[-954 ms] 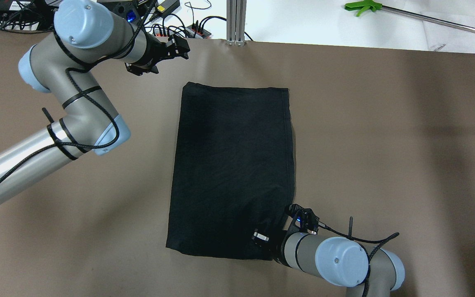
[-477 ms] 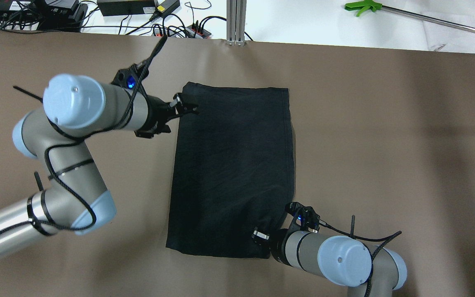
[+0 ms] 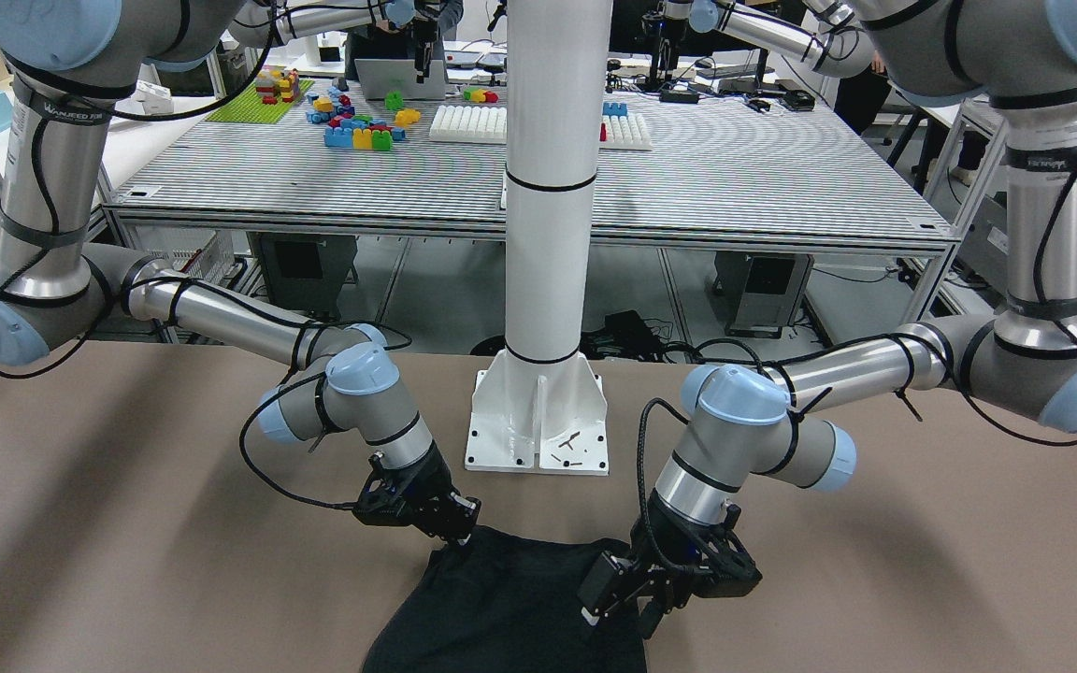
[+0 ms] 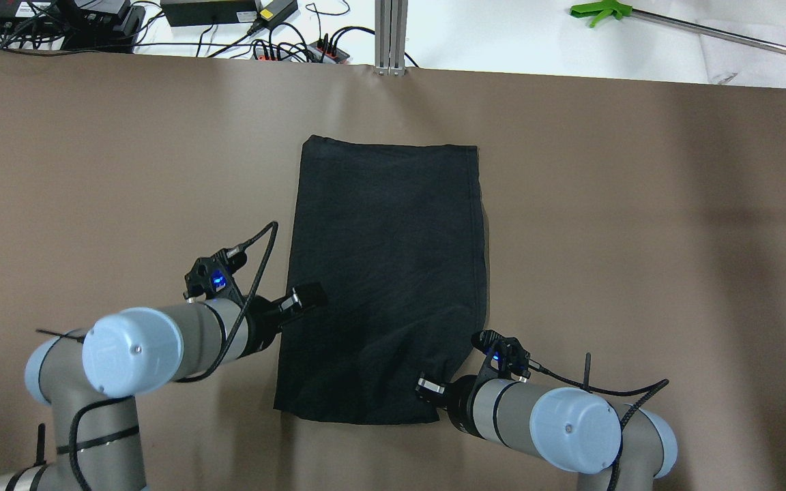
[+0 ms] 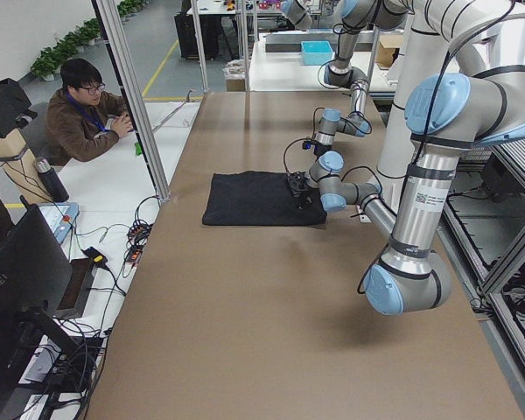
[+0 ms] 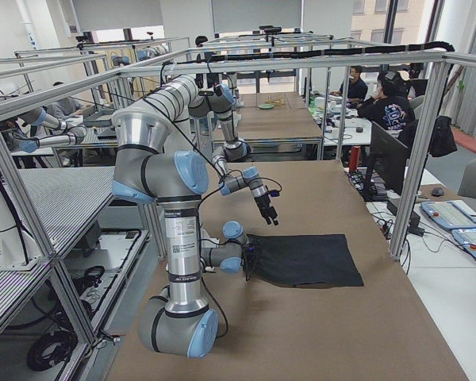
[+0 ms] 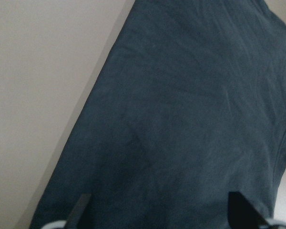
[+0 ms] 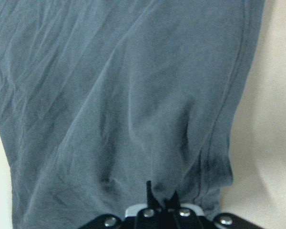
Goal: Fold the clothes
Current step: 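Lower the left gripper to the shirt's near corner while the right gripper holds its corner, then grasp the near end of the black shirt with both grippers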
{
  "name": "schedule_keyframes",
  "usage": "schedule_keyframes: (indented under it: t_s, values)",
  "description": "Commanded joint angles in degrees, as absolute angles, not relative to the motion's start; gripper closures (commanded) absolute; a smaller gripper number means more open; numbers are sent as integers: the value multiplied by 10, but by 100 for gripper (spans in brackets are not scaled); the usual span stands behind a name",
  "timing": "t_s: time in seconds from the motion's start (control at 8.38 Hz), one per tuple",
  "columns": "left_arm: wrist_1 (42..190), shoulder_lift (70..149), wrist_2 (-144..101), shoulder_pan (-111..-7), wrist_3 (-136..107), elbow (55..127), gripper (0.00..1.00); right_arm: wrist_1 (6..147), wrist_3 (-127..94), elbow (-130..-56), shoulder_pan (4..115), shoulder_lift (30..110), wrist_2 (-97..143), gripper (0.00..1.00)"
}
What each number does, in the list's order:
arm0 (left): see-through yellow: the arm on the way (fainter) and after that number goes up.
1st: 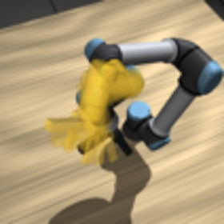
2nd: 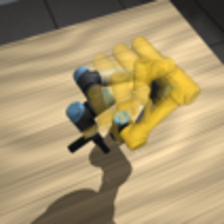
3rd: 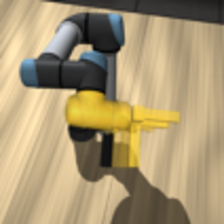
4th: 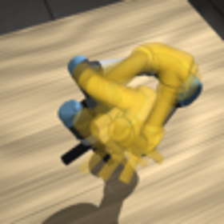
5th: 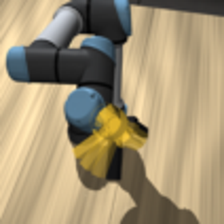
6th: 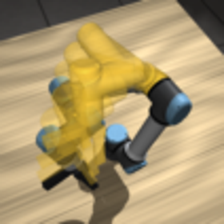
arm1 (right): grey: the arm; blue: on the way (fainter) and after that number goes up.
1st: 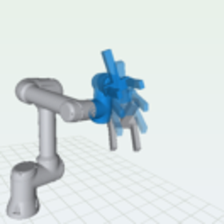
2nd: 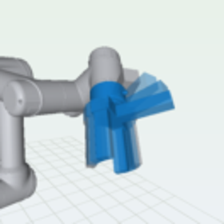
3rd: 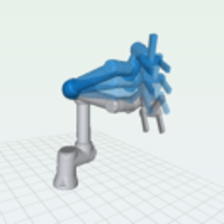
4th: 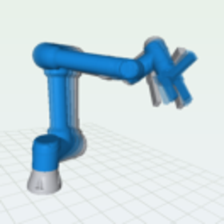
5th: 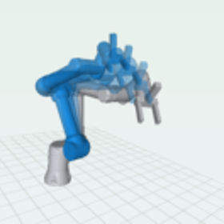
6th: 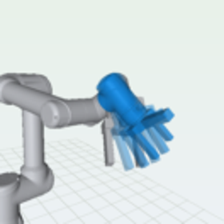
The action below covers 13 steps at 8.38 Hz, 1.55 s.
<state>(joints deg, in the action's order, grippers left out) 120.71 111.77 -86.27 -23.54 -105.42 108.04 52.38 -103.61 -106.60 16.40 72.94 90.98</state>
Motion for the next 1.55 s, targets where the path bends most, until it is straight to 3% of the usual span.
schedule_keyframes:
  t_s: [0.0,0.6,1.19,1.31,1.43]
  values:
    - [1227,1083,-796,-158,-1091,1100,0,525,-1034,-1075,173,732,911,100]
    - [1310,1026,-773,-120,-1092,1082,0,525,-1034,-1075,172,733,910,100]
    - [1310,1034,-758,-98,-1092,1052,2,525,-1034,-1075,172,733,910,100]
    - [1310,1035,-758,-98,-1092,1055,32,525,-1034,-1075,172,733,910,100]
    - [1310,1034,-758,-98,-1091,1057,86,525,-1034,-1075,172,733,910,100]
